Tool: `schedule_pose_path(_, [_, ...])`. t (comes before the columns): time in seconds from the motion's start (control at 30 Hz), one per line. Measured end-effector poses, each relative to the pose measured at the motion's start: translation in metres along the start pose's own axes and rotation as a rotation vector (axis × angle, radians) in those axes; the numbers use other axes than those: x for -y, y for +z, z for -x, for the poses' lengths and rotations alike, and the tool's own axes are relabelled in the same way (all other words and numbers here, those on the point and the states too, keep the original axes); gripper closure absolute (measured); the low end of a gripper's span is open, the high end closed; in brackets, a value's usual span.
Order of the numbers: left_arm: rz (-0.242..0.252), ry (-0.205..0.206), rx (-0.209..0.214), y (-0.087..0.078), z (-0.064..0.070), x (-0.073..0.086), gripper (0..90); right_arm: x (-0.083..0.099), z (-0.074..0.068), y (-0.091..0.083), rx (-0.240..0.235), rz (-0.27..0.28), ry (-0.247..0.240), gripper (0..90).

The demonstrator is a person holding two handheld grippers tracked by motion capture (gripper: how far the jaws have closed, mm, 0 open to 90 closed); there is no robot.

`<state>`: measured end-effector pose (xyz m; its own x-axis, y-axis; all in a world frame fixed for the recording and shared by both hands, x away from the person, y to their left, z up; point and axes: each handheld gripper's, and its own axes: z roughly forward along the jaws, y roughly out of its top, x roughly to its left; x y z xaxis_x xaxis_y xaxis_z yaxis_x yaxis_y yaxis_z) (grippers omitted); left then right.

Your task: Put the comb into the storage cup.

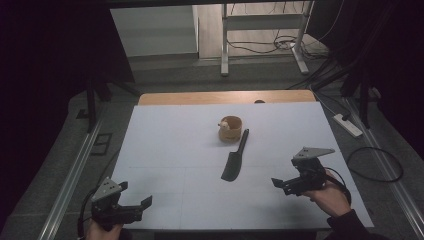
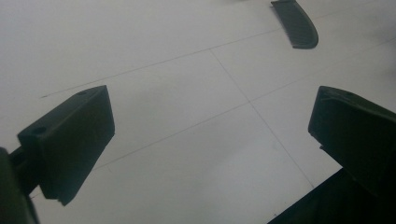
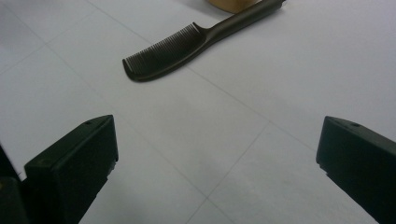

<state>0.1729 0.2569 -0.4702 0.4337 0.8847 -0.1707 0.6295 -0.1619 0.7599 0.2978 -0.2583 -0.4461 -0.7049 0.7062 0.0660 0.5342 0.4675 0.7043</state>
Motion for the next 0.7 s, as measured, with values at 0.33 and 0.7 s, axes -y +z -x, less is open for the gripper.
schedule_pose_path(0.33, [0.003, -0.003, 0.001, 0.000, 0.000, 0.000, 1.0, -0.008, 0.001, 0.014, -0.003, -0.042, -0.023, 0.0])
schedule_pose_path(0.7, [0.005, -0.007, 0.006, 0.000, -0.001, 0.000, 1.0, -0.021, 0.002, 0.029, -0.015, -0.056, -0.057, 0.0])
